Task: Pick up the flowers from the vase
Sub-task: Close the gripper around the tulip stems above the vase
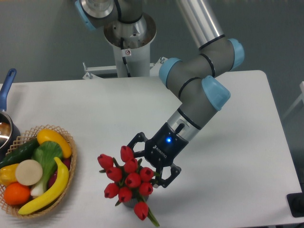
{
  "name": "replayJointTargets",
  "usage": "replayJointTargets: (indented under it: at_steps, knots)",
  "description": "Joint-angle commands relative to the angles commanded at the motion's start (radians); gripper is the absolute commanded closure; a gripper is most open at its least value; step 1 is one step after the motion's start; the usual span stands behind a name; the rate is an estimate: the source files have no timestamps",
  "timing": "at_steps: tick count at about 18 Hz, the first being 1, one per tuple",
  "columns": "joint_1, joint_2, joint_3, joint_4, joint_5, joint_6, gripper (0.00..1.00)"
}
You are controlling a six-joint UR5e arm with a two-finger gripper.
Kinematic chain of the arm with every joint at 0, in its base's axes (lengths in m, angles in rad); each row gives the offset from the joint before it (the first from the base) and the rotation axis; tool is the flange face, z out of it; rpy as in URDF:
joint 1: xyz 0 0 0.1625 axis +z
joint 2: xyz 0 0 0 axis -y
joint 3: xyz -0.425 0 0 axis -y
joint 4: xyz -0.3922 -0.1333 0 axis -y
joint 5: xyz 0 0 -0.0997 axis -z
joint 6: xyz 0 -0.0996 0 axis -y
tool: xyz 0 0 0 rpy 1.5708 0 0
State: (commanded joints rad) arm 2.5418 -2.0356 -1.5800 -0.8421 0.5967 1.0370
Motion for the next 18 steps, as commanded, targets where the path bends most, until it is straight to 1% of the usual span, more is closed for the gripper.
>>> replayJointTargets:
  at_steps: [1, 2, 5, 7, 10, 18]
  knots:
    - [0.0, 0.008, -0.008, 0.002, 0.006, -0.014, 0.68]
    - [0.0, 0.014, -0.017, 0.002, 0.009, -0.017, 0.73]
    - [0.002, 0.052, -0.067, 0.002, 0.011, -0.017, 0.82]
    - [0.009, 0.083, -0.109, 0.002, 0.008, -0.014, 0.82]
    - [0.011, 0.121, -0.146, 0.003, 0.006, -0.012, 0.83]
    - [0.028, 0.155, -0.147, 0.003, -0.024, -0.028, 0.82]
